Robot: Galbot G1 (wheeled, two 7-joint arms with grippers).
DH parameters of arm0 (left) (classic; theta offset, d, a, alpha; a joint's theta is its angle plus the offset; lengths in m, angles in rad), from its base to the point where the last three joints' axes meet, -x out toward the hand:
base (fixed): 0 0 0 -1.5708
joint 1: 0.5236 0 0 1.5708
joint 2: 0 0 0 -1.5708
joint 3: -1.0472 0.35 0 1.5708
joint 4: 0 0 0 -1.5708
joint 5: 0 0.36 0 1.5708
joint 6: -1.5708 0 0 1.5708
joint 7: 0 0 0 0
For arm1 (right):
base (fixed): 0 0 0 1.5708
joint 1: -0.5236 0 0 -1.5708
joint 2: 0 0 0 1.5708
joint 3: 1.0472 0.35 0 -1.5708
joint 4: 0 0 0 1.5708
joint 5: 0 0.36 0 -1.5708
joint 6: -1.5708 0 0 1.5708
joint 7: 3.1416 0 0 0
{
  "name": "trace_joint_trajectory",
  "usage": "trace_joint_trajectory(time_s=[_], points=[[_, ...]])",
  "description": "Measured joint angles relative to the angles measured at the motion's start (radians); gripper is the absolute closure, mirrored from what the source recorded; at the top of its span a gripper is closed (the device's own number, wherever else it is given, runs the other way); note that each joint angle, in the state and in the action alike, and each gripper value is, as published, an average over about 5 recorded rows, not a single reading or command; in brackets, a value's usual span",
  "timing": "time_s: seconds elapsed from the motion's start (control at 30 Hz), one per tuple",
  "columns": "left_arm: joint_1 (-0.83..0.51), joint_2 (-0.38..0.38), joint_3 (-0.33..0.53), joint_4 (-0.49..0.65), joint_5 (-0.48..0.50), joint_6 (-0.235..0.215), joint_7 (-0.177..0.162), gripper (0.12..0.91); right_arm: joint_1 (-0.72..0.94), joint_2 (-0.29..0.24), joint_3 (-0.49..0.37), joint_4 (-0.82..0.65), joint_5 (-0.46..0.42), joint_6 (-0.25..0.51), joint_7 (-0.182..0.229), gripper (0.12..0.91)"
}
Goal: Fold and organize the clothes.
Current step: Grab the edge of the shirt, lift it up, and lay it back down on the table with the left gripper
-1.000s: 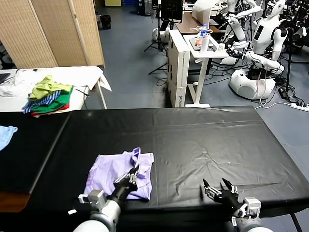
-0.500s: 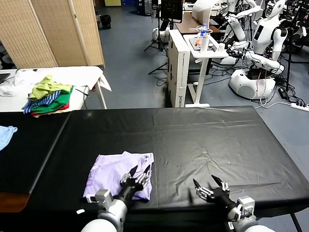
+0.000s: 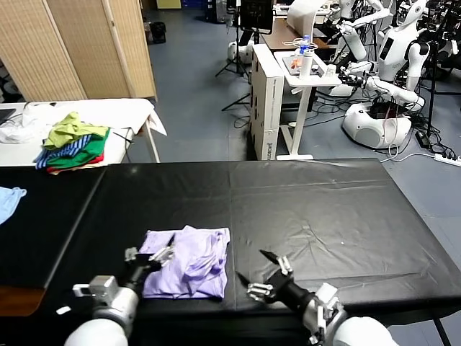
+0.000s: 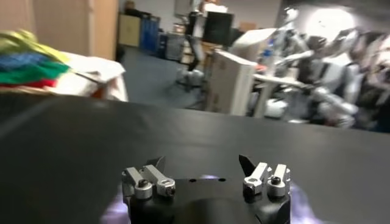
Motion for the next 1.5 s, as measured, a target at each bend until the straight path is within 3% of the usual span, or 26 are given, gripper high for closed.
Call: trace_joint_trajectory(time_s=[0.2,0.53,0.73,0.93,1.03,1.33,1.5], points=[[0.010,0.011,-0.054,0.024,0.032,-0.011,0.003,0.123,0.203,-0.029,-0.179,-0.048,-0.047,0.000,-0.052,0.118],[0.016,0.002,-0.097,0.044,0.045,-0.014,0.003,0.123,0.534,0.003,-0.478,-0.120,-0.034,-0.042,-0.051,0.118],[0.019,-0.013,-0.100,0.054,0.059,-0.016,0.003,0.123,0.657,0.032,-0.598,-0.150,-0.031,-0.060,-0.052,0.183],[0.024,-0.024,-0.099,0.054,0.065,-0.018,0.003,0.123,0.713,0.042,-0.666,-0.165,-0.031,-0.070,-0.054,0.310],[0.025,-0.028,-0.097,0.053,0.066,-0.019,0.003,0.123,0.720,0.044,-0.679,-0.172,-0.032,-0.075,-0.053,0.412],[0.025,-0.040,-0.083,0.052,0.074,-0.022,0.003,0.123,0.690,0.028,-0.657,-0.162,-0.033,-0.079,-0.030,0.822],[0.025,-0.046,-0.077,0.052,0.078,-0.023,0.003,0.123,0.640,0.005,-0.614,-0.143,-0.033,-0.078,-0.023,0.871]])
